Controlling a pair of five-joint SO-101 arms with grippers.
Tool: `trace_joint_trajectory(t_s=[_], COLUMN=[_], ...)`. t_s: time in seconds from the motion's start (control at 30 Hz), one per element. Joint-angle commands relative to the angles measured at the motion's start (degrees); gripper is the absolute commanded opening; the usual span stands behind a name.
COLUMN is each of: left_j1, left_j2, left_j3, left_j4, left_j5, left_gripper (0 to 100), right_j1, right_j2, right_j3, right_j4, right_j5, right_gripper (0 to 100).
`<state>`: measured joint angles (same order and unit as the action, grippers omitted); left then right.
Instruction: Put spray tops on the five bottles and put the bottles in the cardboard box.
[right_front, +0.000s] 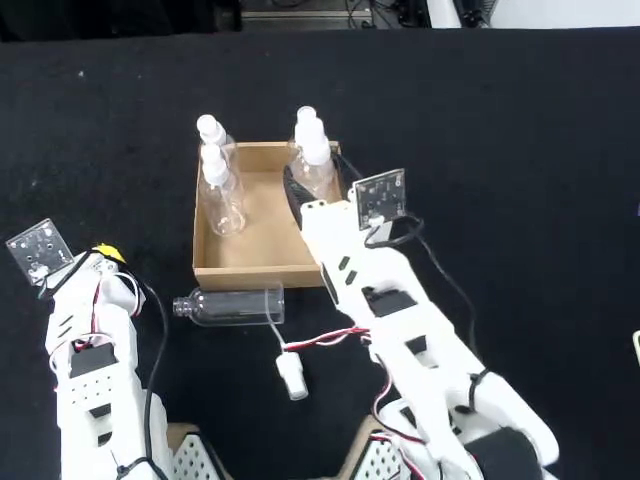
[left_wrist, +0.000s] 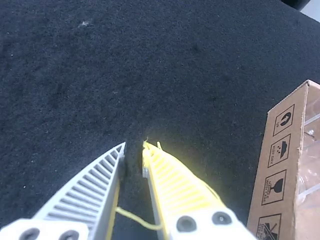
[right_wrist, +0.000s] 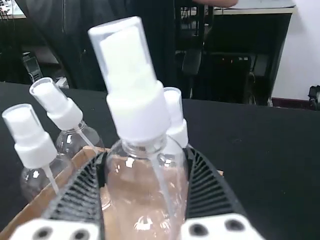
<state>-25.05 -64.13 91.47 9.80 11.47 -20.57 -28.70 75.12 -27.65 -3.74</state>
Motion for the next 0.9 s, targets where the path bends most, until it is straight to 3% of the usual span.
trace_joint_trajectory(t_s=[0.0,0.43,0.87], left_j1=[0.04,0.04,0.04], left_j2=[-0.62,-0.62,-0.62], left_j3=[-0.48,-0.48,-0.48], left_j4=[-1.58,-1.58,-1.58], left_j5=[0.18,0.18,0.18], left_gripper=[4,4,4], right_j1=[-0.62,0.09,-0.18], right_j2=[1.1,13.67,17.54], right_j3=[-0.22,-1.89,-3.56], right_j4=[-2.55,-11.08,-11.34], right_j5=[-0.35,-0.35,-0.35], right_gripper=[1.1,1.1,1.3])
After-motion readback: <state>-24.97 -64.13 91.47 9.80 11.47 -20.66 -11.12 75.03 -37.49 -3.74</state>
